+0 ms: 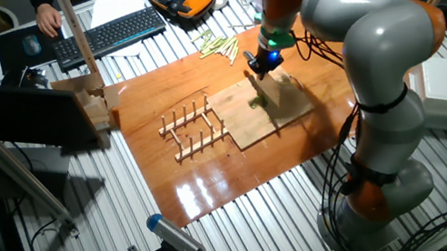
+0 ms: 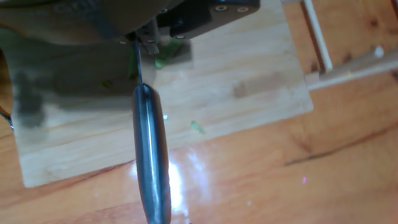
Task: Chop the green garlic
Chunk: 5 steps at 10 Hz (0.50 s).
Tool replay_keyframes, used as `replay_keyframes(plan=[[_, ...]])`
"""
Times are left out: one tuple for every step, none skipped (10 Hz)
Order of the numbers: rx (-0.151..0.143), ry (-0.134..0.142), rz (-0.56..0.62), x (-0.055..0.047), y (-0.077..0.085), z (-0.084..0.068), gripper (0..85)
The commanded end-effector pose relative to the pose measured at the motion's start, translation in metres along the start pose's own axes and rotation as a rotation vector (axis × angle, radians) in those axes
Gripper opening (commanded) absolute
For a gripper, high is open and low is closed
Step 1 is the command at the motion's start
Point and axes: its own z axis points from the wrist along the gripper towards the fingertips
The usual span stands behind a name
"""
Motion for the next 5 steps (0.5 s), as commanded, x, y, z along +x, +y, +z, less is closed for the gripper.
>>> replay_keyframes(plan=[[-0.043, -0.078, 0.601, 0.0, -0.0001, 0.0002, 0.0], [-0.048, -0.091, 0.599, 0.0, -0.0001, 0.0002, 0.0], [-0.041, -0.11, 0.559, 0.0, -0.0001, 0.0002, 0.0], [-0.031, -0.12, 0.517, 0.0, -0.0001, 0.0002, 0.0], [-0.004, -0.145, 0.462, 0.0, -0.0001, 0.0002, 0.0]])
